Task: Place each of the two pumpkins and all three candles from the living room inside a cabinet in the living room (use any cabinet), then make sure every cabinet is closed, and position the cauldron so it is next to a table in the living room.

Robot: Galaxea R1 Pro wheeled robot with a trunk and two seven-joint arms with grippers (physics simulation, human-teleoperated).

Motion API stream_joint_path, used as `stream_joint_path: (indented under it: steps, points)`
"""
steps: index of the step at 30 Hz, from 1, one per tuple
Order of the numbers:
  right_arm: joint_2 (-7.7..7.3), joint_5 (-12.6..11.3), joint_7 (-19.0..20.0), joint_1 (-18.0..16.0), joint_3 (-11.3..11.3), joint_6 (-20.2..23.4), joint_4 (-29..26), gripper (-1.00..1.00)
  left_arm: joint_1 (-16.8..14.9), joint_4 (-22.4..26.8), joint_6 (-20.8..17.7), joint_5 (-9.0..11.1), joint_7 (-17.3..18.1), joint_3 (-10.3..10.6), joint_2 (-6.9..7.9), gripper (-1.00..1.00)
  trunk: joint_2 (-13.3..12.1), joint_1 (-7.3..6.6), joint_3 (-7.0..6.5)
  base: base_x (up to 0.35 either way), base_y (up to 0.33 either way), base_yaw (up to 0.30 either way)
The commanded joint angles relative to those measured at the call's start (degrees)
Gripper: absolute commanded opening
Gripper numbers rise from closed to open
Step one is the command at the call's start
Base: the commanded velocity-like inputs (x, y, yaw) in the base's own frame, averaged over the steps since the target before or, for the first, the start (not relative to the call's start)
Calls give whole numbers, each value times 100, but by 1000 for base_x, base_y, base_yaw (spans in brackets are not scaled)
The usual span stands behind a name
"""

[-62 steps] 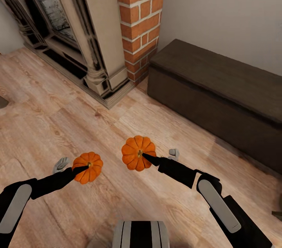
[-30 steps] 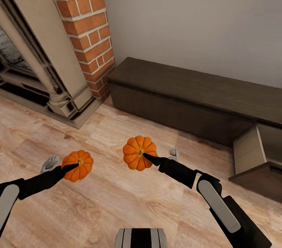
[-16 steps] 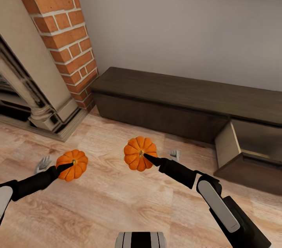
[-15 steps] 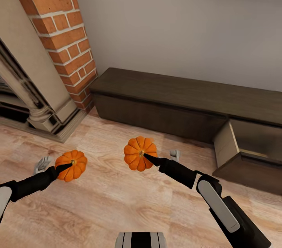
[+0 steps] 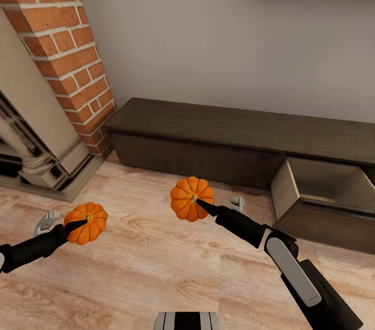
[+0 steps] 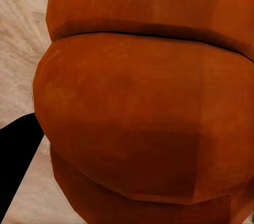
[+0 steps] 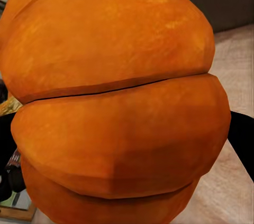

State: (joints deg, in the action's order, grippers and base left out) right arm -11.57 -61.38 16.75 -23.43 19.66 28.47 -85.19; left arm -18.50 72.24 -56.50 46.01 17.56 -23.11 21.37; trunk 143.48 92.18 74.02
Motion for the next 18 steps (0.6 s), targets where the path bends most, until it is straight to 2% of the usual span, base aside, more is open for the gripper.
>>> stream_joint_path:
  steps: [1, 8, 18]
  points:
    - [-3, -41, -5, -3, 3, 16, 0, -100, -4, 1, -27, -22, 35, -10, -1, -100, 2, -1, 11, 0, 0, -4]
    - [-3, -41, -5, -3, 3, 10, 21, -100, -4, 1, -25, 42, 38, -10, 4, -100, 2, -1, 73, 0, 0, -1]
    - [-3, -41, 1, -3, 3, 1, 12, -100, -4, 1, -25, 66, 37, -18, 8, -100, -12, -27, -104, 0, 0, 0]
